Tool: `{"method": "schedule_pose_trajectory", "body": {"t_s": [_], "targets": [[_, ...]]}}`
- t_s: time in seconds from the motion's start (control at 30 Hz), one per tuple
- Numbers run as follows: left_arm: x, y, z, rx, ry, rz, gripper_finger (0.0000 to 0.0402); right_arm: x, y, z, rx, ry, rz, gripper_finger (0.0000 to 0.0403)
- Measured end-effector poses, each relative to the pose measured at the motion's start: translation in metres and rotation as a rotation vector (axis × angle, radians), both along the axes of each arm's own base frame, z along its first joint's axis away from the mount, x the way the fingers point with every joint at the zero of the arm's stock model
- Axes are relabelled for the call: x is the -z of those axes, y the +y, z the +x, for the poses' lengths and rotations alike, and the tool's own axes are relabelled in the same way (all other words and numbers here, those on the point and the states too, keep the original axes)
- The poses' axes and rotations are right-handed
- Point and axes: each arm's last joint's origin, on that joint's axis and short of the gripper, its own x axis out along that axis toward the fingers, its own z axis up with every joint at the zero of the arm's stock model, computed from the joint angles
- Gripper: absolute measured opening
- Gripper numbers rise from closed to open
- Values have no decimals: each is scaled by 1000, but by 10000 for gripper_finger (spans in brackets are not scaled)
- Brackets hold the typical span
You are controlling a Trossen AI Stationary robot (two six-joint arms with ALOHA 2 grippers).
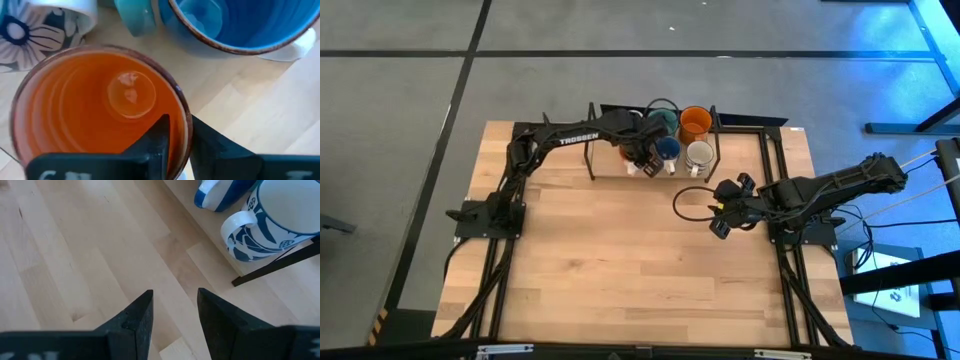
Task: Place coffee mugs
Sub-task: Put the orange mug on the shelf, then return to Home Position
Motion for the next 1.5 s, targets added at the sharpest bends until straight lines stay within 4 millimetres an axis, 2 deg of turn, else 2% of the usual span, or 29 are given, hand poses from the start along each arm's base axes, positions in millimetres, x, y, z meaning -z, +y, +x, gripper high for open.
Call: {"method": "schedule_pose_trajectory", "body": {"t_s": [0.23,0.37,0.5,0.67,0.8,0.93,1.07,1.2,1.43,1.5], "targets": [[-1,2,0,-1,-11,6,90,0,0,0,0,0,0,138],[-8,2,-1,20,-19,9,102,0,0,0,0,1,0,138],[-36,-3,-4,70,-53,25,103,0,0,0,-8,4,13,138],[-81,-19,-14,169,-139,91,104,0,1,0,-20,2,21,138],[-117,-44,-28,285,-229,210,102,-6,2,4,-92,-51,22,138],[-132,-73,-41,378,-327,285,93,-16,4,7,-169,-143,12,138],[-133,-97,-60,440,-474,352,77,-27,5,6,-242,-222,11,138],[-118,-116,-90,467,-615,385,56,-30,4,-1,-303,-312,21,127],[-82,-148,-151,507,-872,422,10,-12,0,-30,-431,-645,97,44],[-69,-155,-168,523,-888,404,3,-7,-3,-41,-439,-746,101,18]]}}
